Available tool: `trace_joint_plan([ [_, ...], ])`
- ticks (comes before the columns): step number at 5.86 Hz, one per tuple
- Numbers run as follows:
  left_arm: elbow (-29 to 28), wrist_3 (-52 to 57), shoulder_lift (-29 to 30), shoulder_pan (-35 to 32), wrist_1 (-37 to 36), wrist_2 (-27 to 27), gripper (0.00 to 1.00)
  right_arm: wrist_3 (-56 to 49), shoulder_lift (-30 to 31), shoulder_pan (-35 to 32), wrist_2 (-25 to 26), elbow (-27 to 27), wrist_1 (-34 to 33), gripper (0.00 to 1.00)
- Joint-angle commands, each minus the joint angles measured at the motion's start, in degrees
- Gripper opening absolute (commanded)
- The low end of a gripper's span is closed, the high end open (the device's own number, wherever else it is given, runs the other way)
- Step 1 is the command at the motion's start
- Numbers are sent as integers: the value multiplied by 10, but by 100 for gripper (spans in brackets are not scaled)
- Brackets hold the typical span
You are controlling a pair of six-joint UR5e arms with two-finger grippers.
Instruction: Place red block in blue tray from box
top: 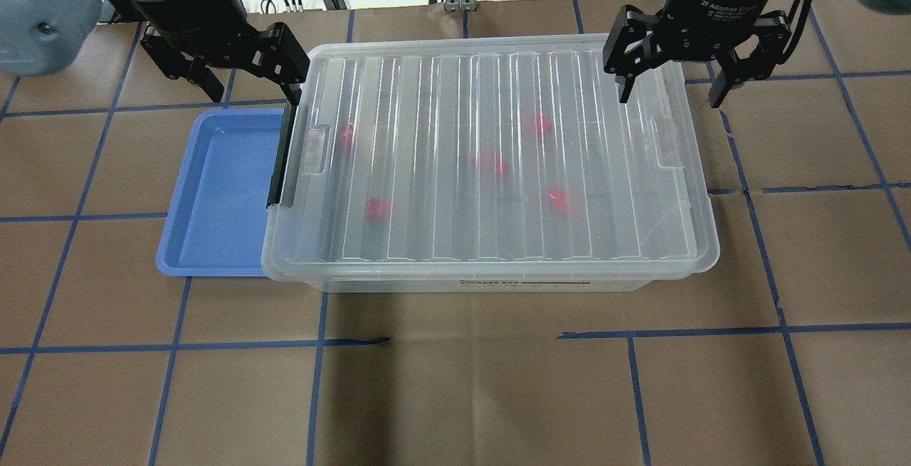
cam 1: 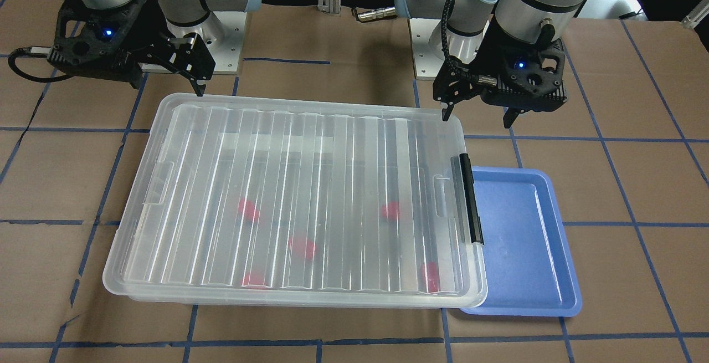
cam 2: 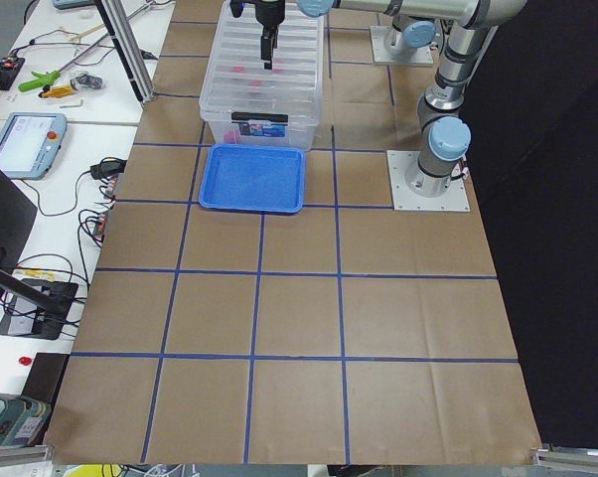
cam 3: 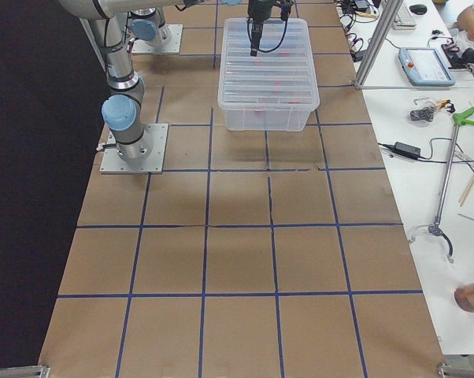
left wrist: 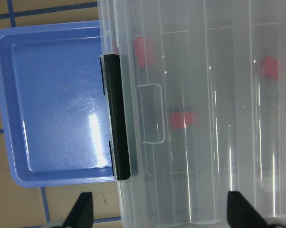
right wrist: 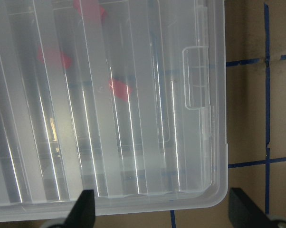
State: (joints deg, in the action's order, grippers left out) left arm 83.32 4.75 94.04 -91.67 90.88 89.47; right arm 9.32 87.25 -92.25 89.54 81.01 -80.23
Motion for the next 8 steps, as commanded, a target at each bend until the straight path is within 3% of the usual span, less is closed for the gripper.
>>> trace_joint_plan([
  [1, 0, 0, 0, 0, 0, 0, 98, 0, -1, 1, 1, 0, -1, 100],
  [3, 0, 0, 0, 0, 0, 0, 98, -11, -2, 14, 5, -1, -2, 100],
  [5, 0, 0, 0, 0, 0, 0, 98, -91, -3, 89, 4, 5, 1, 100],
  [6, 0, 1, 0, 0, 0, 0, 98, -110, -3, 117, 2, 23, 1, 100],
  [8, 0, 0, 0, 0, 0, 0, 98, -118, -3, 125, 3, 89, -74, 100],
])
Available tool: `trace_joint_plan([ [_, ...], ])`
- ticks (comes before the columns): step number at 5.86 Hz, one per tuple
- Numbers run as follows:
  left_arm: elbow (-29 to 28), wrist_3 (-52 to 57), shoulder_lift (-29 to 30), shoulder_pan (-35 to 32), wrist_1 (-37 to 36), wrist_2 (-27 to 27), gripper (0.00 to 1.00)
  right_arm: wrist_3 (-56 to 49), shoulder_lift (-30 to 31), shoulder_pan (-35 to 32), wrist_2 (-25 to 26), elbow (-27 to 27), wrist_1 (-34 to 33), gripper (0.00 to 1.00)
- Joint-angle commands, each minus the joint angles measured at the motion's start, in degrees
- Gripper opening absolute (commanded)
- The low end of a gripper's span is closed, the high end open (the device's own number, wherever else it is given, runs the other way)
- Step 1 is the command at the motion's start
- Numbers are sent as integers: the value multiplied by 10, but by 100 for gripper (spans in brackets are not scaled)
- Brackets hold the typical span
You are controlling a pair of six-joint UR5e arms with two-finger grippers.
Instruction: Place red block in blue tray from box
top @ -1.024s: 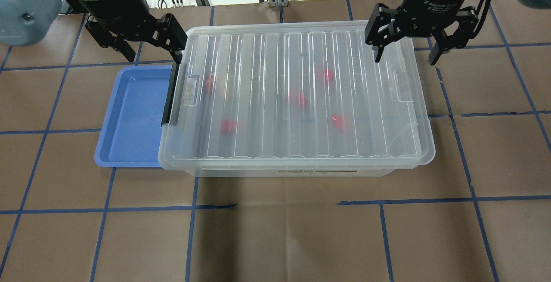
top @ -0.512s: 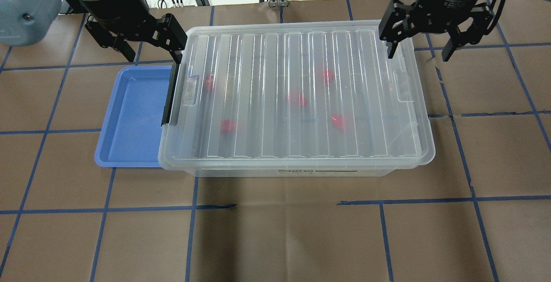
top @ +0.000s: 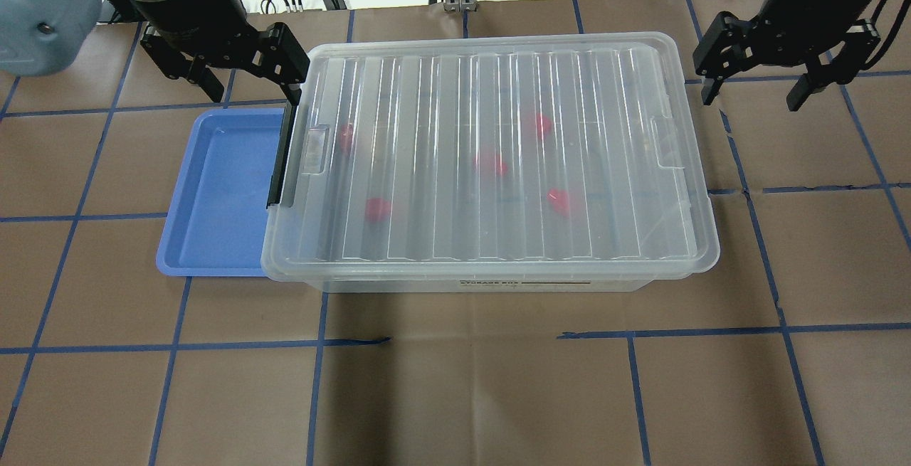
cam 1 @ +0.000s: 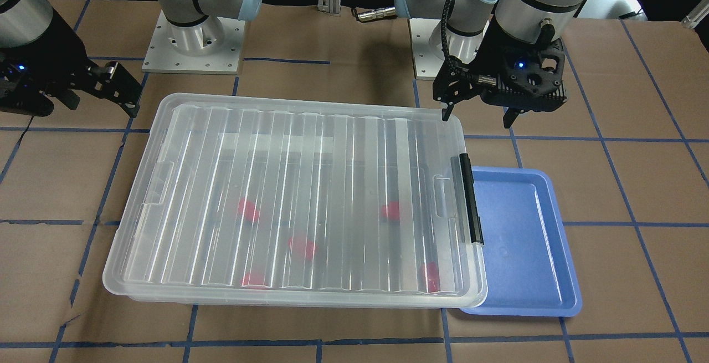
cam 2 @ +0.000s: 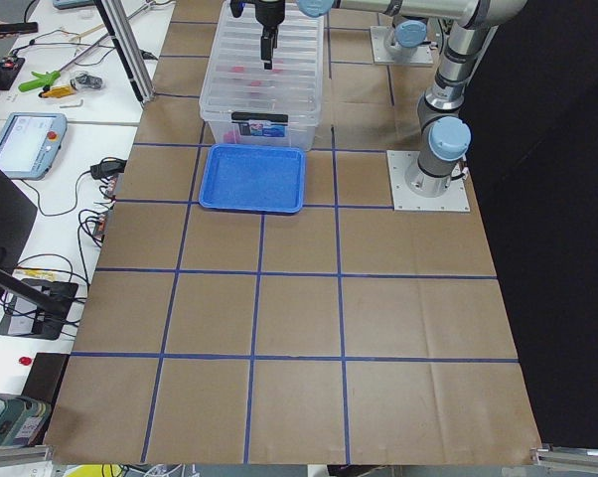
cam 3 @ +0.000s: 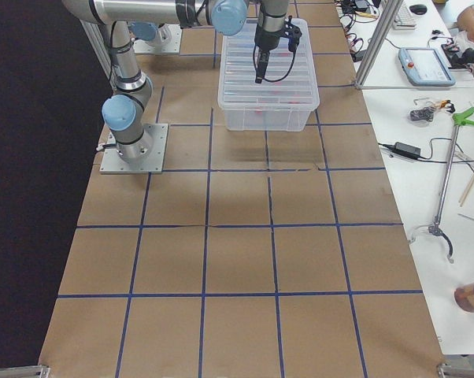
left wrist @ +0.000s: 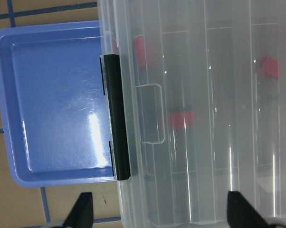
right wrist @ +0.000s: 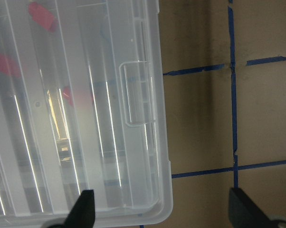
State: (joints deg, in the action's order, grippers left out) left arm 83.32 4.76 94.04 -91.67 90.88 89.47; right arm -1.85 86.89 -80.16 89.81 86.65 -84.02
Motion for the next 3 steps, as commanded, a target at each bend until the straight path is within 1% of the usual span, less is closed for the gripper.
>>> trace_joint_plan([
  [1, 0, 1, 0, 0, 0, 0, 98, -8, -1, 4, -2, 67, -75, 100],
  [3, 0, 1, 0, 0, 0, 0, 98, -76, -4, 4, -1, 121, -155, 100],
])
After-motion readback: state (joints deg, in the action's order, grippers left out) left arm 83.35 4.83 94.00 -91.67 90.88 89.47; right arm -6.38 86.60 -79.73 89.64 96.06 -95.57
